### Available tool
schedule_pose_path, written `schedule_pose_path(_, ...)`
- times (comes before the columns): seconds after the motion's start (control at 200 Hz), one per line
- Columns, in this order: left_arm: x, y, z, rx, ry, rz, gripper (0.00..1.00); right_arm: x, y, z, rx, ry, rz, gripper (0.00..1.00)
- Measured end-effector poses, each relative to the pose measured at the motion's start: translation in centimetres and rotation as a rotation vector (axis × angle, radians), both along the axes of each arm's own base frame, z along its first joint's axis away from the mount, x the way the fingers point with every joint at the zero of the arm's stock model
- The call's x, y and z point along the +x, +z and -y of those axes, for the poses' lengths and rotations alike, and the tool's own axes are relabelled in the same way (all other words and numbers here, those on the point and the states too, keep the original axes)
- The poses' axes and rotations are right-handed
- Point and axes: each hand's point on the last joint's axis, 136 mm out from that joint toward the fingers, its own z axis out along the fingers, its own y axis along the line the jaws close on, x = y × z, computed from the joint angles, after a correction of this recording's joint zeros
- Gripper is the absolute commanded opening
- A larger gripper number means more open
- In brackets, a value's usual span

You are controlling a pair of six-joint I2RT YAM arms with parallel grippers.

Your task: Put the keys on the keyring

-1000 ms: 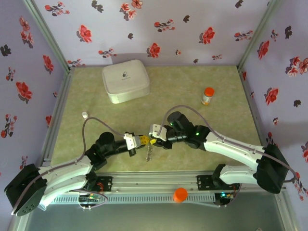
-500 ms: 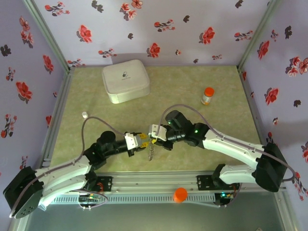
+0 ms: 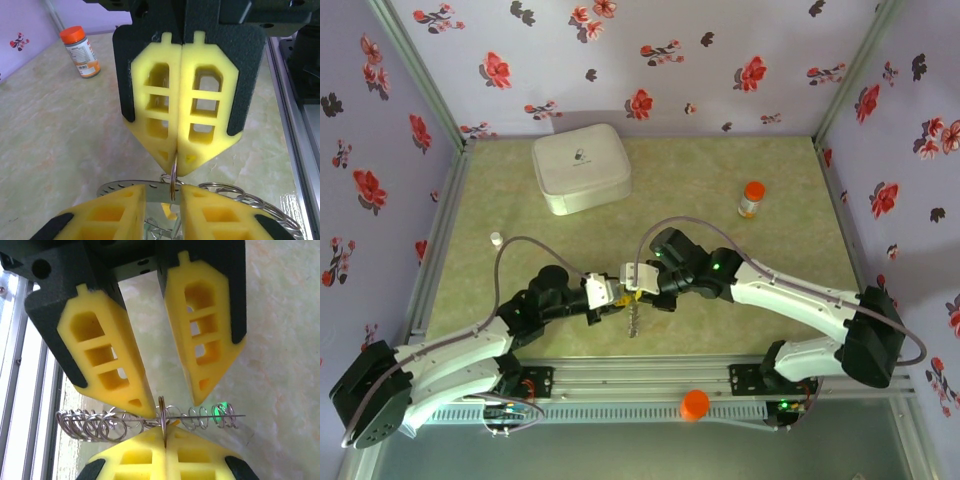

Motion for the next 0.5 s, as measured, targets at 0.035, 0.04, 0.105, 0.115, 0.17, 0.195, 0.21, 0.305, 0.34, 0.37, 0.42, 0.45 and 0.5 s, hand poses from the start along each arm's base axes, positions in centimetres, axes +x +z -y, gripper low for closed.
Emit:
schedule_pose_path(0.035,0.0,0.1,0.0,-0.002,-0.001,0.001,0.20,0.0,0.0,0.0,0.000,0.001,0.002,0.00)
schedule_pose_path(0.04,0.0,0.1,0.0,-0.003,-0.001,0.001,0.20,0.0,0.0,0.0,-0.001,0.001,0.003,0.00)
schedule_pose_path(0.105,0.0,0.3,0.1,-0.013,-0.005,0.006,0.17,0.0,0.0,0.0,-0.001,0.001,0.004,0.00)
schedule_pose_path(0.115,0.0,0.4,0.1,-0.015,-0.004,0.007,0.17,0.0,0.0,0.0,-0.002,0.001,0.004,0.00)
schedule_pose_path(0.17,0.0,0.6,0.2,-0.024,-0.007,0.012,0.15,0.0,0.0,-0.1,0.000,0.004,0.007,0.00)
schedule_pose_path(0.195,0.0,0.7,0.2,-0.027,-0.008,0.012,0.14,0.0,0.0,-0.1,0.001,0.005,0.008,0.00)
schedule_pose_path(0.21,0.0,0.8,0.3,-0.030,-0.010,0.012,0.14,0.1,0.0,-0.1,0.002,0.005,0.008,0.00)
schedule_pose_path(0.305,-0.1,1.2,0.4,-0.049,-0.015,0.013,0.11,0.2,0.3,-0.4,0.014,0.005,0.014,0.00)
schedule_pose_path(0.34,-0.1,1.2,0.5,-0.053,-0.017,0.012,0.09,0.2,0.3,-0.5,0.019,0.003,0.016,0.00)
schedule_pose_path(0.37,-0.1,1.2,0.5,-0.053,-0.018,0.009,0.07,0.2,0.4,-0.5,0.021,-0.001,0.015,0.00)
schedule_pose_path(0.42,-0.2,1.2,0.5,-0.055,-0.021,0.004,0.02,0.3,0.4,-0.5,0.020,-0.006,0.013,0.00)
schedule_pose_path(0.45,-0.2,1.1,0.6,-0.054,-0.023,0.003,0.00,0.3,0.3,-0.4,0.019,-0.009,0.013,0.00)
schedule_pose_path(0.5,-0.2,1.1,0.6,-0.055,-0.024,0.004,0.00,0.3,0.3,-0.4,0.021,-0.014,0.013,0.01)
